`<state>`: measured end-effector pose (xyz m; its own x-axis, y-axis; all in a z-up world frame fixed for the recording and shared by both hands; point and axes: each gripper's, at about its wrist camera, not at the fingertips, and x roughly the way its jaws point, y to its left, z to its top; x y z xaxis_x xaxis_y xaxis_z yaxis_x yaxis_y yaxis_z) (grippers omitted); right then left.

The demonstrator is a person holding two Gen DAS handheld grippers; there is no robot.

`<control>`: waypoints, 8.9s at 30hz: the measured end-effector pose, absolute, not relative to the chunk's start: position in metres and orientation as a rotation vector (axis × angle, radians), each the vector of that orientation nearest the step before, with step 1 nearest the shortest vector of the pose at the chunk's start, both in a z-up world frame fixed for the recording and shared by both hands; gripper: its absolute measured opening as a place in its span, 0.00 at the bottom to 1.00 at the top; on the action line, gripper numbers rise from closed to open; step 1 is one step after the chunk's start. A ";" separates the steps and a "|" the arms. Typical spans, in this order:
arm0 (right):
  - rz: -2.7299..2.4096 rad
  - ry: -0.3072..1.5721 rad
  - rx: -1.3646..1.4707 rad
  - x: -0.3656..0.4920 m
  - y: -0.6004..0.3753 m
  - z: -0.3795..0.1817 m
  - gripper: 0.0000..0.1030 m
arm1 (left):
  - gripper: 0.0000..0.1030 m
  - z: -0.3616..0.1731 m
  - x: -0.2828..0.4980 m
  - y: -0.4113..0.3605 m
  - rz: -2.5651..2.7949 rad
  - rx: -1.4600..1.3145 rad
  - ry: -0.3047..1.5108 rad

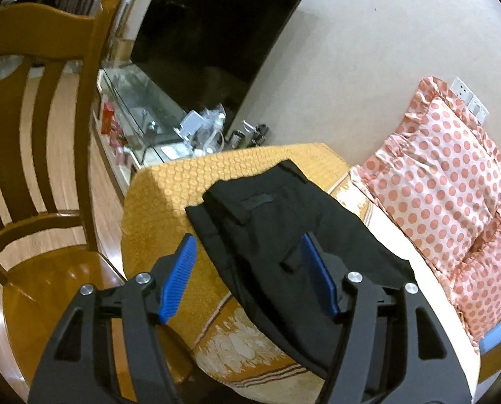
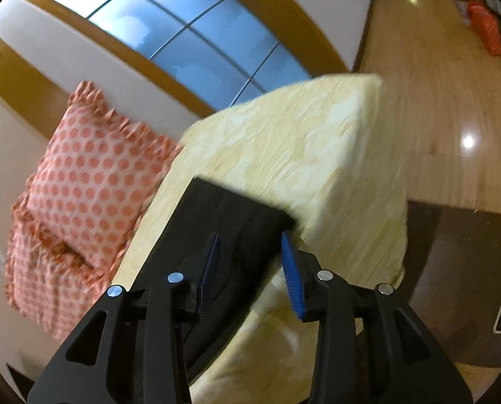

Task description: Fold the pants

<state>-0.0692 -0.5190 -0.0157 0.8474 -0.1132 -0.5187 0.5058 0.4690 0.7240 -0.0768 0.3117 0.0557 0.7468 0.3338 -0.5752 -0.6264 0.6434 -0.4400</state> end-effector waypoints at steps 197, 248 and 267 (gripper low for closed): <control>0.067 0.527 0.406 0.011 -0.339 0.025 0.83 | 0.13 0.032 0.035 -0.134 -0.601 0.183 0.735; 0.499 0.961 0.362 0.154 -0.282 0.025 0.71 | 0.98 -0.004 0.019 0.012 -0.335 0.011 0.535; 0.527 0.899 0.318 0.158 -0.279 0.028 0.32 | 0.98 -0.007 0.020 0.013 -0.338 0.007 0.536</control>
